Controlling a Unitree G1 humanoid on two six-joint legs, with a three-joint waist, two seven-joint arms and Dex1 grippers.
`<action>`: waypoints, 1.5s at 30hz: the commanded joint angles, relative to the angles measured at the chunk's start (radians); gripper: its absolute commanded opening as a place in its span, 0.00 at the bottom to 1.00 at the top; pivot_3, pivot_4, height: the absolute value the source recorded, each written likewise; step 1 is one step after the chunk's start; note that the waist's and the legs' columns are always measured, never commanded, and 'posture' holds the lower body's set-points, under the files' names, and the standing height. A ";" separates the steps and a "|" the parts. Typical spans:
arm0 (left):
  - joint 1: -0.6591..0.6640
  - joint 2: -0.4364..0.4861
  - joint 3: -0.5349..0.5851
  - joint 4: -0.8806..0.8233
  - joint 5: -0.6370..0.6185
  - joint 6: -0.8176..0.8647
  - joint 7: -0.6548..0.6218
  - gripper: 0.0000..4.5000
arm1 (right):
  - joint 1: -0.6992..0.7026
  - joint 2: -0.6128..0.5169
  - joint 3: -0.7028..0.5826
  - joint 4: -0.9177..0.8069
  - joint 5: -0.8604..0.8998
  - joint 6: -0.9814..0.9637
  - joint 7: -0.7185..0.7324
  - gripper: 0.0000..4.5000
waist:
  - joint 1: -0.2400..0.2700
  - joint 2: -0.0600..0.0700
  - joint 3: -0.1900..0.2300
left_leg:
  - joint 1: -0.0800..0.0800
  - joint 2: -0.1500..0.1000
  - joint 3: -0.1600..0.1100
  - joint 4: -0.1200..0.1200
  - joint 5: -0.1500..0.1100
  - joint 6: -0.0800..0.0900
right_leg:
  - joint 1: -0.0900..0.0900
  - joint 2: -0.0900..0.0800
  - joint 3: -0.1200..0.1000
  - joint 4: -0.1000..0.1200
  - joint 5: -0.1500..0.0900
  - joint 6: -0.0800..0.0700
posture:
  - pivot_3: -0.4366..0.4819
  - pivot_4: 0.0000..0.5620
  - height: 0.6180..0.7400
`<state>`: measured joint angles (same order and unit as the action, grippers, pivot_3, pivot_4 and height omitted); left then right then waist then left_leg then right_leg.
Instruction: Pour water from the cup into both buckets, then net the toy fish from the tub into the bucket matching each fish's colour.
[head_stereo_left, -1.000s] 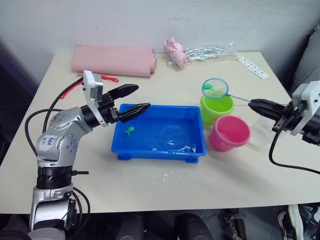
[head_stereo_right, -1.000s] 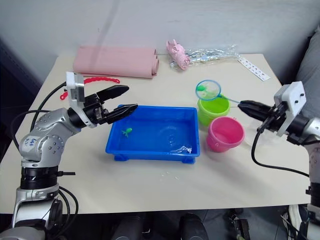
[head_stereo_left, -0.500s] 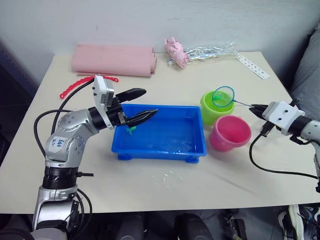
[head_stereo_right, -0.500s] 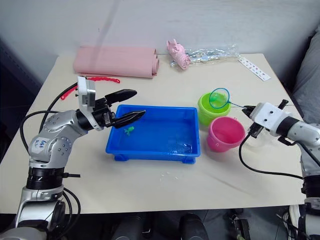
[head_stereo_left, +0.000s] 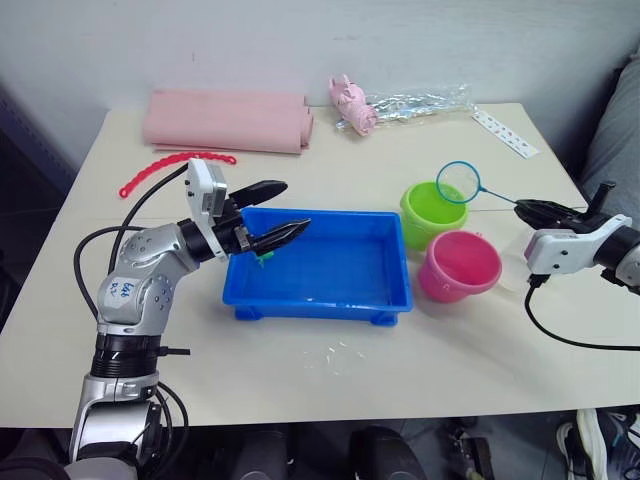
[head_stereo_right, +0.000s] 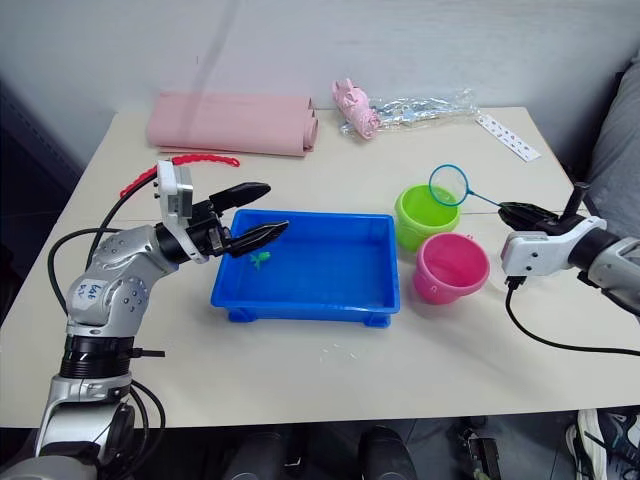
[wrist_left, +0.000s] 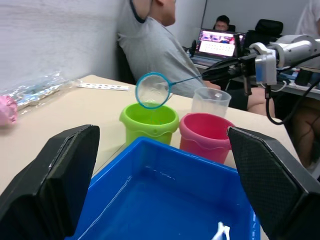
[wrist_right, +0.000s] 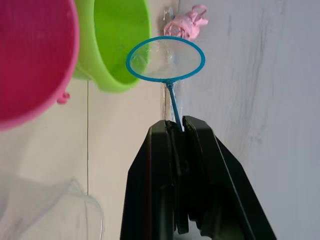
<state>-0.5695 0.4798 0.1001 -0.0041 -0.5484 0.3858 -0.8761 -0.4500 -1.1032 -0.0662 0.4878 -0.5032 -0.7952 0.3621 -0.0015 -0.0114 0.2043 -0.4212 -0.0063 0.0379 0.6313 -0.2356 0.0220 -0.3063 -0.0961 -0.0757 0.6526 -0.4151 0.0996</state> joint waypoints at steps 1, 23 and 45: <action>0.012 -0.001 0.015 -0.018 0.000 -0.031 -0.008 0.99 | 0.012 -0.001 -0.014 -0.044 0.050 -0.035 -0.032 0.00 | 0.000 0.000 0.000 | 0.000 0.000 0.000 0.000 0.000 0.000 | 0.000 0.000 0.000 0.000 0.000 0.000 | 0.48 0.27 1.00; 0.394 0.272 0.333 -0.003 -0.034 -0.089 -0.132 0.99 | -0.177 0.345 0.364 -0.658 0.837 1.297 0.549 0.00 | -0.004 0.000 0.000 | 0.000 0.001 -0.002 -0.001 0.000 0.000 | 0.000 -0.001 0.000 -0.005 0.000 0.000 | 0.48 0.27 1.00; 0.477 0.276 0.312 -0.142 -0.033 -0.040 -0.059 0.99 | -0.297 0.745 0.439 -0.323 0.615 1.225 0.453 0.00 | -0.026 -0.001 0.000 | 0.000 0.000 -0.001 -0.002 0.000 -0.001 | -0.002 -0.001 0.000 0.002 0.000 0.000 | 0.48 0.27 1.00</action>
<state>-0.0963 0.7469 0.4031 -0.1138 -0.5753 0.3489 -0.9350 -0.7270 -0.3791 0.4050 0.1695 0.1140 0.4628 0.8286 -0.0276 -0.0120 0.2040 -0.4210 -0.0061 0.0364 0.6295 -0.2356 0.0214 -0.3087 -0.0972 -0.0759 0.6544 -0.4149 0.0992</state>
